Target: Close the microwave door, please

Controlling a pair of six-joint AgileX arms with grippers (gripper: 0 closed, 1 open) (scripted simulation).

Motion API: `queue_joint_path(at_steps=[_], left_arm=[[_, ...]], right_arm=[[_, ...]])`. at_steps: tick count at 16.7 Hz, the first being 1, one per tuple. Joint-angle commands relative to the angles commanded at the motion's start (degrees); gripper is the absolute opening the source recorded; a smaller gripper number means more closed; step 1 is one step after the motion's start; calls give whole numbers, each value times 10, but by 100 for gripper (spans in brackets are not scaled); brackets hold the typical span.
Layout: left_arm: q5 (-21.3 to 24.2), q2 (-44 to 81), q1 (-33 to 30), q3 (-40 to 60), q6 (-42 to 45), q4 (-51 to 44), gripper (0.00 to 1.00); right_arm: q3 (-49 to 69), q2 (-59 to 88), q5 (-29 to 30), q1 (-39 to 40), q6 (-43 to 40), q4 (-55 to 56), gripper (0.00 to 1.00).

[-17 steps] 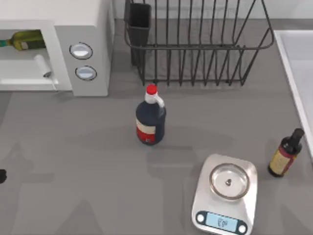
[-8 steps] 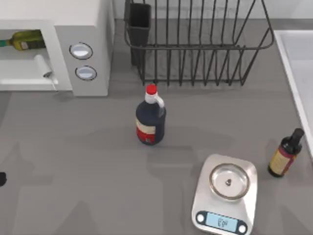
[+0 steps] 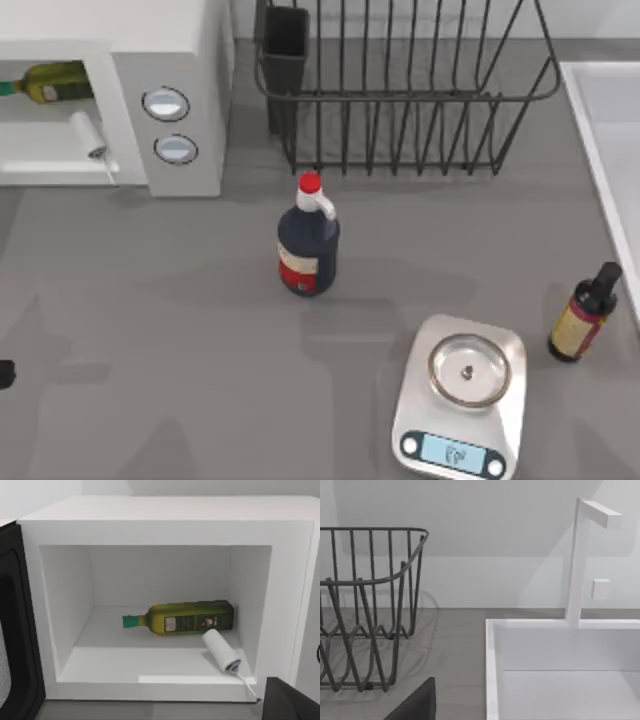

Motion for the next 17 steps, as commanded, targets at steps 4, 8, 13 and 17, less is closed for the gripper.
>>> queue_joint_path(at_steps=[4,8,13,17], left_arm=[[-2,9,13,25,13,-3,0],[-9,50,76,144,76,-18,0],[-25,142,215,405,214,-51,0],[-42,240,363,686,362,-86,0]], right_arm=[[0,0,0,0,0,0,100],[0,0,0,0,0,0,100],[0,0,0,0,0,0,100],[0,0,0,0,0,0,100]])
